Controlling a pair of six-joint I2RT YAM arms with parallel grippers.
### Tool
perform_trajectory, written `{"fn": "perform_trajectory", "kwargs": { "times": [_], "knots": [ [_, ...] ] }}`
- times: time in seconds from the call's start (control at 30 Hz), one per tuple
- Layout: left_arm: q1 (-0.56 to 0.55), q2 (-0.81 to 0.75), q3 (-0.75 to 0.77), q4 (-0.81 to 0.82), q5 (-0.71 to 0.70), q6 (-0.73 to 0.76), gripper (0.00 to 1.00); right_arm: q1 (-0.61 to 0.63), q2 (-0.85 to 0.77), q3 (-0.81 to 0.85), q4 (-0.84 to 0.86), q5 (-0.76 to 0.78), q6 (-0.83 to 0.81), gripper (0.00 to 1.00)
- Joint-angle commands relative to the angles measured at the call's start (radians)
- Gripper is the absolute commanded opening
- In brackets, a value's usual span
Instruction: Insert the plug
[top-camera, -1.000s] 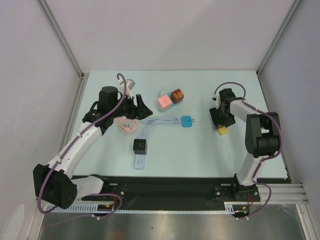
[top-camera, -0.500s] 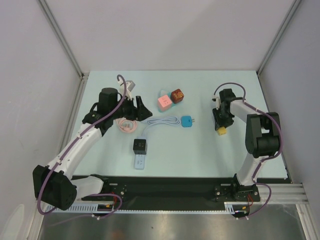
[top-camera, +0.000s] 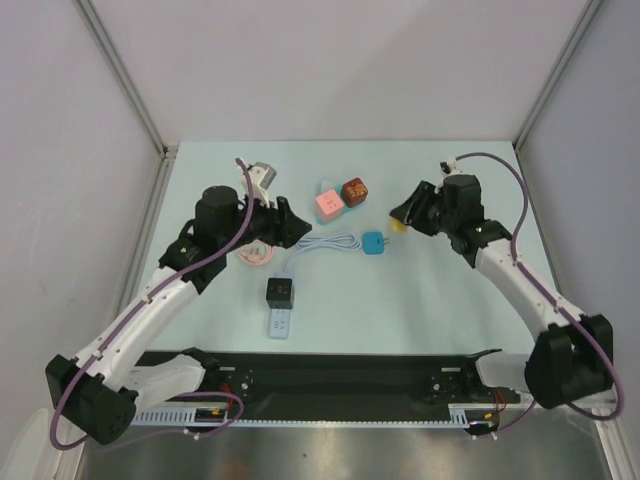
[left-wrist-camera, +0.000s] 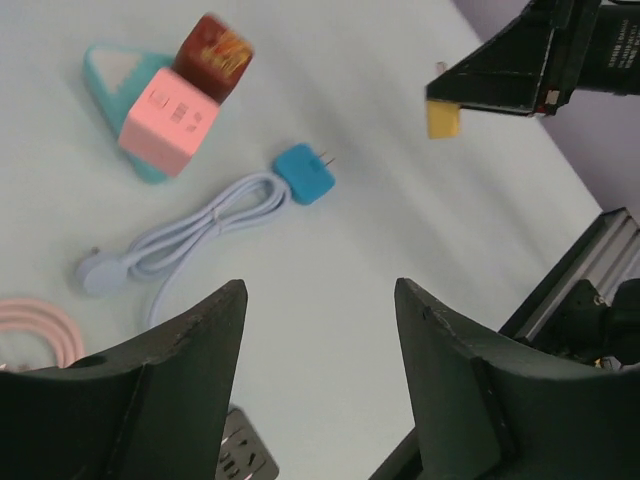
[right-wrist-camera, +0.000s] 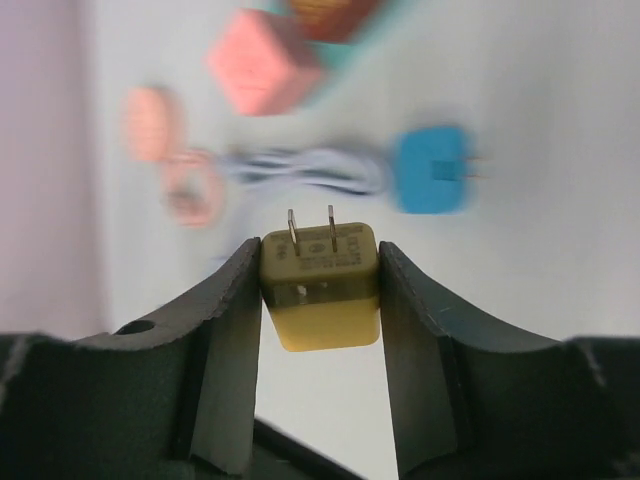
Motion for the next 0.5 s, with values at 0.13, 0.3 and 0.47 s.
{"fn": "perform_trajectory", "kwargs": {
  "times": [0.13,0.3,0.47],
  "knots": [
    [-0.197,-0.026,-0.005,0.265,-0.109,0.208,0.73,0.201,-0.139,-0.038,0.395,0.032,0.658,0.0],
    [-0.274,-0.071,-0.071,0.404,-0.143,0.23,0.76,0.29,-0.208,-0.182,0.644,0.051,0.965,0.0],
    [-0.326,-0.063,-0.089,0.501,-0.194,0.222,0.75,0.324,-0.254,-0.3,0.806,0.106,1.089,0.0]
  ]
}}
